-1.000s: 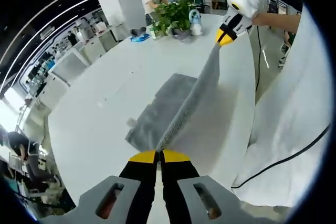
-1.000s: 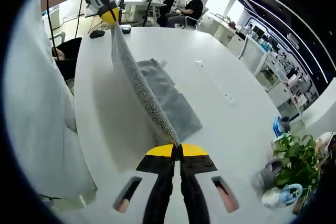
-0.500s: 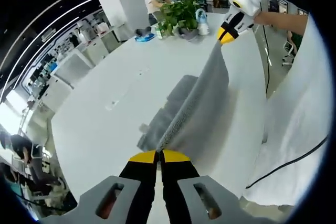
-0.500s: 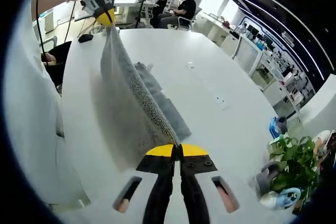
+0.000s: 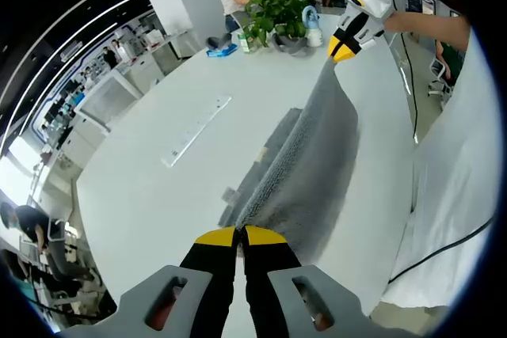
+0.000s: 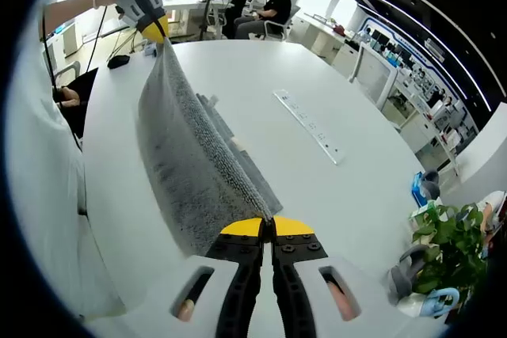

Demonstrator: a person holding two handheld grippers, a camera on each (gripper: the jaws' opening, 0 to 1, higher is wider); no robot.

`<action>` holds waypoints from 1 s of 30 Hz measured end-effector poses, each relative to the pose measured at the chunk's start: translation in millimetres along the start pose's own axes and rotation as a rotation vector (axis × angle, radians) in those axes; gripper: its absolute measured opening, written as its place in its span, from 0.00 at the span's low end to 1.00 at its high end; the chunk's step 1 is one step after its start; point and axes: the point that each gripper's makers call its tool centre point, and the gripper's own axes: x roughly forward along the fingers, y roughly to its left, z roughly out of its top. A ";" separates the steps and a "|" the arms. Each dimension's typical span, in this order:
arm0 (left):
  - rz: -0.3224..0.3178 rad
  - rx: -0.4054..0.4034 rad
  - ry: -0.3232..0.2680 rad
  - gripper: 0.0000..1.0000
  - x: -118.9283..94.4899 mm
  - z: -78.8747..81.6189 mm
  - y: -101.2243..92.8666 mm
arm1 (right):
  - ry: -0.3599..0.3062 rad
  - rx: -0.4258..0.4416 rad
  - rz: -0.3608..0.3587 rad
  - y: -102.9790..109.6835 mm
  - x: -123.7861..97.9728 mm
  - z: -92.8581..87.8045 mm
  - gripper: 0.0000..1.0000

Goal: Fold the towel on the table until its edges align and the towel forms a compact rectangular stack.

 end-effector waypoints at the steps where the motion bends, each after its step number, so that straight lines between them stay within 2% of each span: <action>1: -0.002 0.001 0.004 0.03 3.0 -1.3 1.2 | 0.006 0.003 0.006 -0.6 4.1 -0.6 0.00; 8: -0.046 -0.051 0.022 0.03 28.0 -9.8 9.9 | 0.042 0.018 0.037 -6.9 30.8 -6.1 0.00; 19: -0.091 -0.088 0.057 0.03 63.8 -22.1 17.9 | 0.086 0.048 0.092 -13.8 66.0 -16.8 0.00; 30: -0.079 -0.155 0.055 0.03 94.2 -30.1 27.5 | 0.114 0.074 0.098 -22.1 97.2 -24.7 0.00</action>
